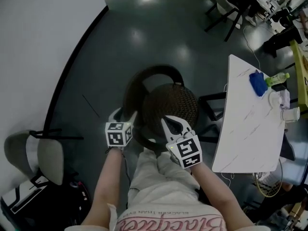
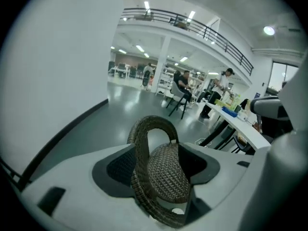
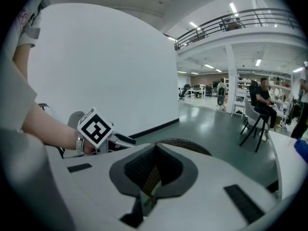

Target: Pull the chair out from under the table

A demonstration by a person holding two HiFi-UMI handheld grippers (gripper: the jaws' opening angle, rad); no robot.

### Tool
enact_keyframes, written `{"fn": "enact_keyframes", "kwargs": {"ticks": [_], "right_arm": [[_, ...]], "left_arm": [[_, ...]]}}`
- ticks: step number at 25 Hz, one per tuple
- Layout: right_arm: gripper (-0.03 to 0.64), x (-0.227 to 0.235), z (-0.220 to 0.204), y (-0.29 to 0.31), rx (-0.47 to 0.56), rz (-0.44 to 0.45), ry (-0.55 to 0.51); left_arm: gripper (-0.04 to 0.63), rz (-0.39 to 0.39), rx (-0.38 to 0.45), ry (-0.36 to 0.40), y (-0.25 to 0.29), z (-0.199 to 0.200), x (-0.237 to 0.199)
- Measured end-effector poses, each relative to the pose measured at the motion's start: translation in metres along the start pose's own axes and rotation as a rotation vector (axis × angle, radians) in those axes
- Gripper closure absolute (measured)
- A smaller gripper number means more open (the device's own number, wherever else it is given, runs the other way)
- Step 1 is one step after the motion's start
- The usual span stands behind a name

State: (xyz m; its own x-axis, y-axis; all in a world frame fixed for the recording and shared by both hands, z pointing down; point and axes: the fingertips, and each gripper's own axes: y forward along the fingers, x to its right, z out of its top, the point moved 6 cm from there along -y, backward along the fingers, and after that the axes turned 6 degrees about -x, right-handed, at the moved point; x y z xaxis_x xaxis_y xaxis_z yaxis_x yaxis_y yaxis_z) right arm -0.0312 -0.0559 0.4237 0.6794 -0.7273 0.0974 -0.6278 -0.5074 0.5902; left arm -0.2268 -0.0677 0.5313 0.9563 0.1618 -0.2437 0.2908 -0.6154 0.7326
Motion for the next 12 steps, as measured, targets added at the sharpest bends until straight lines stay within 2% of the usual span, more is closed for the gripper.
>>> {"fn": "enact_keyframes", "kwargs": {"ticks": [5, 12], "right_arm": [[0.614, -0.003, 0.031, -0.028, 0.074, 0.026, -0.032], [0.614, 0.001, 0.044, -0.072, 0.139, -0.022, -0.157]], "left_arm": [[0.351, -0.056, 0.142, 0.103, -0.039, 0.02, 0.049], [0.357, -0.146, 0.308, 0.18, -0.088, 0.054, 0.105]]}}
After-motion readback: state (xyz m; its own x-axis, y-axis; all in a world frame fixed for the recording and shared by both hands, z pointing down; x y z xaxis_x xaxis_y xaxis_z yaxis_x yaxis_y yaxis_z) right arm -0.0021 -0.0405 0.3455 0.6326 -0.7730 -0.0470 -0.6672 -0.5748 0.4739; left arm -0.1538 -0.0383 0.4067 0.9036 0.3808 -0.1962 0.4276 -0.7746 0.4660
